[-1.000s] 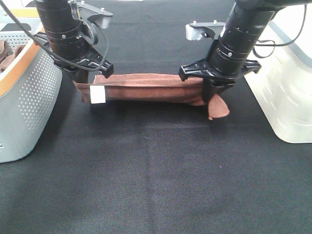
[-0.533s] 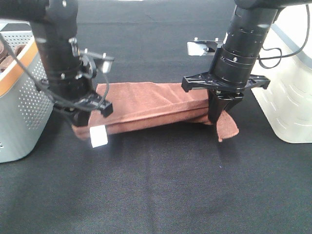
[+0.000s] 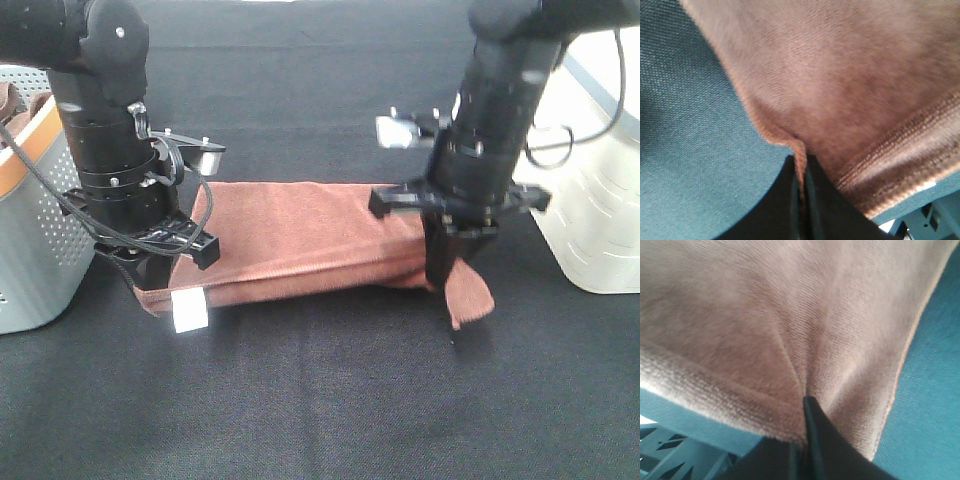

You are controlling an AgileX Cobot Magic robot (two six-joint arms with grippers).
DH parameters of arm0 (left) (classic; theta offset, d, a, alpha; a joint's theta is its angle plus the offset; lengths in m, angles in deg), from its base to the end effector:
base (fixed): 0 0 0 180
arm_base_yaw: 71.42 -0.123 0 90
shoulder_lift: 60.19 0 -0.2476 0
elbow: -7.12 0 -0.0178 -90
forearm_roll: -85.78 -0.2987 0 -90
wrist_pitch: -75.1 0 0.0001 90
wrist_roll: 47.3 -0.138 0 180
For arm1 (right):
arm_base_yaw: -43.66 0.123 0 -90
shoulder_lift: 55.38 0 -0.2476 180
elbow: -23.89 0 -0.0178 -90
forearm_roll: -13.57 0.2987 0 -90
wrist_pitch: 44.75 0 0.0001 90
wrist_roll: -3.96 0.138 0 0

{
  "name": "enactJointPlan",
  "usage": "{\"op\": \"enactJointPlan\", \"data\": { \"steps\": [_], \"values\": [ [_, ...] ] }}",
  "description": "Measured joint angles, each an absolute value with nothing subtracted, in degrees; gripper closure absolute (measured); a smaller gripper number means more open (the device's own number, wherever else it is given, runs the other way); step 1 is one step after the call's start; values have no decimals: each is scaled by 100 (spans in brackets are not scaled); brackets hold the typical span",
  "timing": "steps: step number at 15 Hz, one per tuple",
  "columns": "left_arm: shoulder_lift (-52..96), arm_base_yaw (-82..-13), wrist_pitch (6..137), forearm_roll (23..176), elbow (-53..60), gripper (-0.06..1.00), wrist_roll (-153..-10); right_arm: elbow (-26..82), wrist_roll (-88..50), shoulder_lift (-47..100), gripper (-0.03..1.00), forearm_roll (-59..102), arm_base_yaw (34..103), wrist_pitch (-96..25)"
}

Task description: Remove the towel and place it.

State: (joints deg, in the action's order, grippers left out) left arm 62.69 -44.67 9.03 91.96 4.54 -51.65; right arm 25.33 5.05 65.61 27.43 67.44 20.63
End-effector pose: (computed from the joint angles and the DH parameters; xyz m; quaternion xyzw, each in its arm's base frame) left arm 0.3388 -0.1860 0.0591 -0.2436 -0.9671 0.0363 0.0637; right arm 0.3411 0.1831 0.0691 0.1412 -0.9832 -0.0957 0.0648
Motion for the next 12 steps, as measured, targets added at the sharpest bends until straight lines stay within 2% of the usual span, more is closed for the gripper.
{"op": "enactJointPlan", "data": {
  "steps": [2,3,4,5,6,7,8,9,10,12],
  "values": [
    [6269,-4472,852,9139,471,94,-5182,2309,505,6561,89,2566,6744,1937],
    [6269,-4501,754,9013,471,94,-5188,2263,510,6561,75,2382,6715,1920],
    [6269,-4512,686,8916,482,89,-5205,2263,516,6561,64,2308,6686,1931],
    [6269,-4524,645,8858,494,79,-5205,2263,516,6561,51,2279,6681,1931],
    [6269,-4530,634,8864,505,64,-5211,2263,516,6561,43,2279,6681,1931],
    [6269,-4530,623,8973,505,42,-5223,2263,516,6561,38,2291,6681,1960],
    [6269,-4530,623,8973,505,42,-5223,2263,516,6561,38,2291,6681,1960],
    [6269,-4530,623,9133,505,31,-5234,2263,516,6555,37,2291,6681,2046],
    [6269,-4530,623,9305,505,28,-5246,2263,516,6555,36,2291,6681,2097],
    [6269,-4530,623,9443,505,26,-5349,2263,516,6555,36,2291,6681,2172]
  ]
}}
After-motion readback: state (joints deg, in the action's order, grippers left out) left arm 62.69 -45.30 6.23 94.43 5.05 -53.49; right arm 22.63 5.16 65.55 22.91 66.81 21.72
